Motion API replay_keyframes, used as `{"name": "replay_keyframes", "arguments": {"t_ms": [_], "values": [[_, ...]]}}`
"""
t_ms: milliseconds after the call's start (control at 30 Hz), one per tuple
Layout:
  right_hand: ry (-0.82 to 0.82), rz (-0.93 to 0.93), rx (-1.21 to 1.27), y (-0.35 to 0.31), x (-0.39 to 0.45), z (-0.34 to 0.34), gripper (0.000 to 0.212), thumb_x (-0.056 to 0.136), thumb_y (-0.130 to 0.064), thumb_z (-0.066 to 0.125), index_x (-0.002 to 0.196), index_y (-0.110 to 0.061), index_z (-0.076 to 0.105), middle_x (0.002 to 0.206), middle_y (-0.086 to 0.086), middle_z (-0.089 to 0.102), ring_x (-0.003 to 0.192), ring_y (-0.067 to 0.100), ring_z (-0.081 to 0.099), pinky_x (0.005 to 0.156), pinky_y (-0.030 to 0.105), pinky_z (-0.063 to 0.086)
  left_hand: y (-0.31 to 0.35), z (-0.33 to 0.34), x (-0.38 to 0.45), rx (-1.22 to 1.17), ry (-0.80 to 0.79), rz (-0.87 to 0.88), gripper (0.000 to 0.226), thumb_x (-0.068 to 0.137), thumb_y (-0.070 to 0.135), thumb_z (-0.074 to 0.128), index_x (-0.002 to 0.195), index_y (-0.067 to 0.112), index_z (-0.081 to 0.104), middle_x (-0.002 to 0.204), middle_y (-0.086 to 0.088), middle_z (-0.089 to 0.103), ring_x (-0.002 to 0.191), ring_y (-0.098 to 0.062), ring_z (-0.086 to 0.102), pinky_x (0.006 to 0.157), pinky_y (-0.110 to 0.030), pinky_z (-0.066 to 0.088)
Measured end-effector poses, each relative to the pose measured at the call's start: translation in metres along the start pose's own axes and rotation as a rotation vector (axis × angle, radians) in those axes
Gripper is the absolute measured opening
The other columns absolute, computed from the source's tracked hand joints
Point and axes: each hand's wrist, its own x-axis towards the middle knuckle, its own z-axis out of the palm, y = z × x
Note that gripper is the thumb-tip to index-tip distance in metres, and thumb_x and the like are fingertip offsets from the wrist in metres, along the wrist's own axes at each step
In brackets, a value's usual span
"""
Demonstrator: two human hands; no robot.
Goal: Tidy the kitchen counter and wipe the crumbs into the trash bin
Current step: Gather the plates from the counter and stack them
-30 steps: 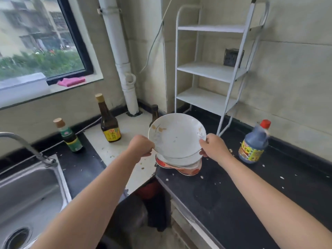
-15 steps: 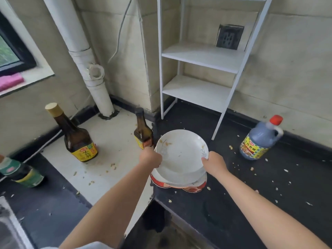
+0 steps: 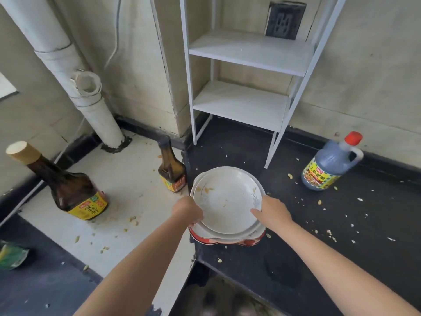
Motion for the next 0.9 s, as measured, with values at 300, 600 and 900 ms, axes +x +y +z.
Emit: {"name": "replay_keyframes", "arguments": {"t_ms": [300,600,900], "values": [[-0.011,-0.036,-0.031,0.009,0.011,-0.008,0.043,0.089,-0.049,0.049,0.119,-0.017,0.047,0.105,-0.002,0.061,0.084,0.009,0.06,0.063,0.017,0.046,0.009,-0.012,-0.001,0.069,-0.043,-0.005,0.024,0.086,0.023,0.064,0.098,0.003,0.059,0.067,-0.003,0.057,0.06,-0.013,0.058,0.063,-0.02,0.053],[-0.237,0.115,0.723,0.022,0.034,0.01,0.05,0.091,-0.038,0.052,0.13,-0.009,0.045,0.126,0.007,0.056,0.108,0.018,0.053,0.086,0.028,0.045,-0.011,0.004,0.021,-0.129,-0.146,0.011,0.06,0.095,0.049,0.039,0.141,0.011,0.039,0.139,-0.008,0.049,0.127,-0.024,0.048,0.103,-0.031,0.041],[-0.165,0.206,0.861,0.013,0.042,0.014,0.035,0.09,-0.034,0.054,0.109,-0.004,0.059,0.102,0.009,0.061,0.093,0.021,0.055,0.075,0.028,0.043,-0.009,0.005,0.03,-0.368,-0.162,0.026,0.06,0.092,0.053,0.038,0.135,0.013,0.046,0.134,-0.009,0.055,0.123,-0.027,0.053,0.106,-0.041,0.043]]}}
